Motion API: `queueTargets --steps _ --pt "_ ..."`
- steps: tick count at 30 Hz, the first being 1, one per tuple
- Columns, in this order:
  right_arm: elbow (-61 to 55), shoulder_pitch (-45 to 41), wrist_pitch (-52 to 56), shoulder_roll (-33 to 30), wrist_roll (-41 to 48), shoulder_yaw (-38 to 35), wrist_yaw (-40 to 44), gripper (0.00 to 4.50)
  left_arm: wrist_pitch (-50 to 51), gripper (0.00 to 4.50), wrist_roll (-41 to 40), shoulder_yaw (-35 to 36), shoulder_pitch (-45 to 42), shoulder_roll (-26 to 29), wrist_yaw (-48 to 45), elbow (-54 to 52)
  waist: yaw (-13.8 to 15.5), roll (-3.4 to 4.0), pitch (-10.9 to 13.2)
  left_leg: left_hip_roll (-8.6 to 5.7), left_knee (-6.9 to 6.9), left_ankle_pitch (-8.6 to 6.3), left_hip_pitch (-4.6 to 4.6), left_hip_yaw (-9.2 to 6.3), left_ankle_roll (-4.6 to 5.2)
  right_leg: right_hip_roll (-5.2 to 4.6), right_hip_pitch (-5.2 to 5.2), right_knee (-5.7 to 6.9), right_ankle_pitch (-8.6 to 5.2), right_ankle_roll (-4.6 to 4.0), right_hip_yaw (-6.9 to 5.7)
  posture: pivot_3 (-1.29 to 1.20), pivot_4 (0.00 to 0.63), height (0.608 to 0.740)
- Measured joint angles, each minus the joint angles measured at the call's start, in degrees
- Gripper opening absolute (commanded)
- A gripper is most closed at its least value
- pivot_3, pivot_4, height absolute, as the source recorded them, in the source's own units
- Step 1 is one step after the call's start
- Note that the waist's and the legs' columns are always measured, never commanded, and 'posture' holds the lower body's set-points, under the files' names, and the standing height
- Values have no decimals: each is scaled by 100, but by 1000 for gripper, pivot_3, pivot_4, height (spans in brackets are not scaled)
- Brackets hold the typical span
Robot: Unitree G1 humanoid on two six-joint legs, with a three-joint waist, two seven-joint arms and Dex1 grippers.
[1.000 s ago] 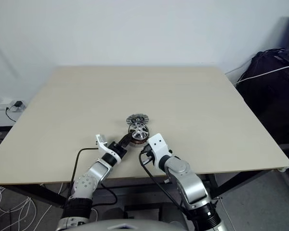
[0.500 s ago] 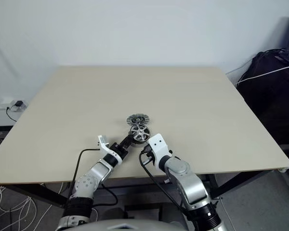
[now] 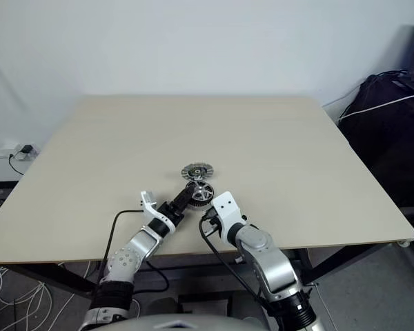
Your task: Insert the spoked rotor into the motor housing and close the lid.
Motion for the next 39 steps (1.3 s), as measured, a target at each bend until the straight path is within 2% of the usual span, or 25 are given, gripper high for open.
queueTargets --steps 19,32,39 --pt "4 -5 1 47 1 5 25 0 11 3655 -81 105 815 -26 381 -1113 8 0 1 0 7 0 -22 -13 0 0 -13 -4 0 0 -14 0 0 740" --pt "6 -17 1 55 1 30 28 0 -228 3655 799 -372 769 9 -88 -1204 20 2 0 -4 13 0 -23 -22 0 0 -4 -3 0 0 -17 0 0 740" --pt "6 -17 1 61 1 28 18 0 -242 3655 859 -333 769 6 -127 -1164 20 2 -1 -4 16 0 -23 -24 1 0 -3 -2 0 0 -17 0 0 740"
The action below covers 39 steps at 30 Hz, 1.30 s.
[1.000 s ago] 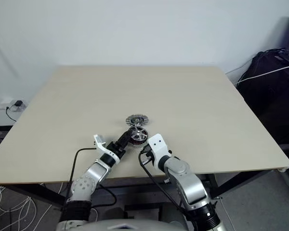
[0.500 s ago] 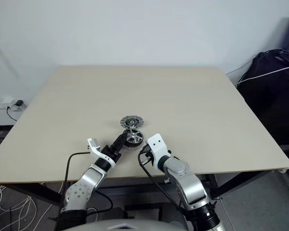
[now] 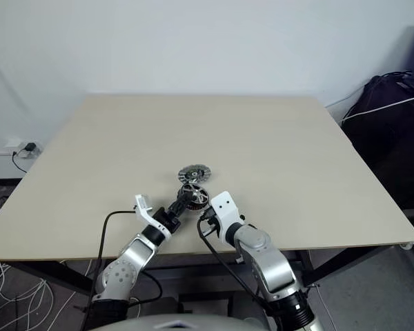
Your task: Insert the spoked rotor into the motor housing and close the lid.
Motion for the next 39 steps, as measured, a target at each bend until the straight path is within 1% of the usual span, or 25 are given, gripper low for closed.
queueTargets --steps 4,10,14,17,20,22,24,29,32,35,39 --pt "0 0 0 -1 0 -2 1 0 6 3655 -119 208 26 -17 71 111 -5 0 0 1 0 0 0 0 0 0 -2 1 0 0 0 0 0 740" --pt "0 0 1 -9 0 -8 3 0 -50 3655 -673 668 94 -47 319 137 -7 0 0 2 0 0 -3 -2 0 0 -3 1 0 0 -2 0 0 740" --pt "0 0 2 -10 0 -7 5 0 -41 3655 -935 733 115 -49 424 134 -4 -1 0 1 1 0 -3 -3 0 0 -1 0 0 0 -3 0 0 740" --pt "0 0 2 -13 1 -7 6 0 -77 3655 -882 672 119 -44 393 118 -6 0 0 1 1 0 -3 -3 0 0 -2 0 0 0 -4 0 0 740" --pt "0 0 3 -13 1 -6 8 0 -375 3655 -353 300 244 -7 145 -85 -6 0 0 0 1 0 -4 -1 0 0 -1 -2 0 -1 -4 0 0 740" --pt "0 0 2 -16 0 -5 9 0 -720 3655 198 -44 325 34 -47 -164 -4 1 0 -1 1 0 -3 0 -1 0 -1 -2 0 -1 -3 0 0 740" --pt "0 0 1 -15 1 1 12 0 -1294 3655 869 -302 437 56 -150 -177 -7 3 -1 0 1 0 -2 1 -1 0 -1 -1 0 -1 -3 0 0 740" --pt "3 -17 -80 -17 -1 0 17 0 -2816 3655 2425 -543 782 242 -121 -170 -5 13 -2 3 0 0 -2 1 -2 0 -5 2 -1 -3 -4 0 0 740" --pt "23 -63 -121 -12 -5 10 29 0 -3451 3655 3060 -613 1021 378 -26 -130 0 14 -2 3 0 -1 -2 3 1 -2 -3 1 -1 -3 -3 0 0 740" --pt "113 -176 -245 -6 -25 48 50 0 -3875 3045 3541 -722 1313 423 51 -71 -2 14 -2 2 0 -3 -3 4 4 -5 -6 0 -1 -2 -3 0 0 740" --pt "389 -337 -459 17 -70 98 51 0 -4152 1729 3872 -803 1452 440 146 -65 -3 17 0 5 0 -3 -3 3 4 -4 -7 3 -1 -2 -5 0 0 740"
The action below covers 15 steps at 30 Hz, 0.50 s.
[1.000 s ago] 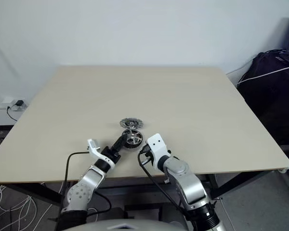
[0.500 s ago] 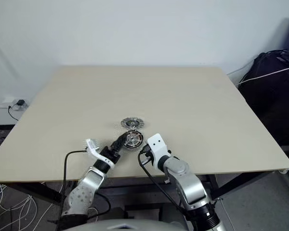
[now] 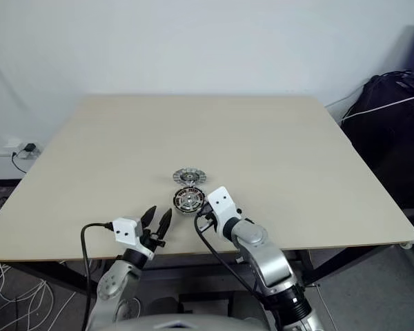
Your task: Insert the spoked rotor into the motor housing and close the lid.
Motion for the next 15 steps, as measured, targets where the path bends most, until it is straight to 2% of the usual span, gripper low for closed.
queueTargets --steps 5,15 --pt "511 -283 -327 110 -139 32 -7 0 -151 84 175 -5 -11 83 86 33 -6 5 2 0 0 0 0 1 1 0 -1 2 1 1 1 0 0 740" --pt "1767 -1158 -989 539 -499 143 -149 0 -283 35 212 24 -110 190 77 345 -8 10 2 1 0 1 1 3 0 1 0 4 3 3 1 0 0 740"
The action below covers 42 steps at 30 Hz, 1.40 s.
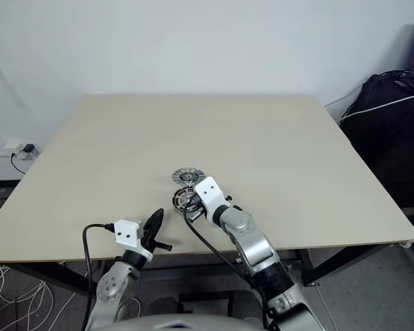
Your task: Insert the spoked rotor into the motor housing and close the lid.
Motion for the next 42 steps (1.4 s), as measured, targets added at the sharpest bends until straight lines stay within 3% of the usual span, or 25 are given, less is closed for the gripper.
queueTargets --steps 14,22,27,36,42 --pt "1799 -845 -499 448 -133 -65 56 0 7 35 -3 -120 37 31 -23 89 -6 21 -6 0 0 1 0 2 -2 0 0 1 3 3 0 0 0 740" --pt "1971 -960 -548 378 -309 -31 246 0 125 35 -4 -154 74 37 -5 54 -10 67 -37 1 0 2 10 2 -2 0 8 6 3 3 1 0 0 740" --pt "933 -985 -473 -534 -437 355 1300 0 189 35 -14 -164 62 40 -12 43 -2 71 -35 -3 1 0 3 1 4 -2 4 -2 16 26 2 0 0 740" --pt "251 -1109 -230 -1299 -746 845 2274 2763 294 0 -45 -263 7 40 -40 43 -5 71 -35 -1 2 1 5 1 2 2 5 0 15 25 1 0 0 740" --pt "135 -1387 -278 -1670 -1043 1291 2918 2763 362 0 -47 -279 2 31 -37 43 1 71 -35 -1 2 1 5 1 2 2 4 0 14 22 0 0 0 740"
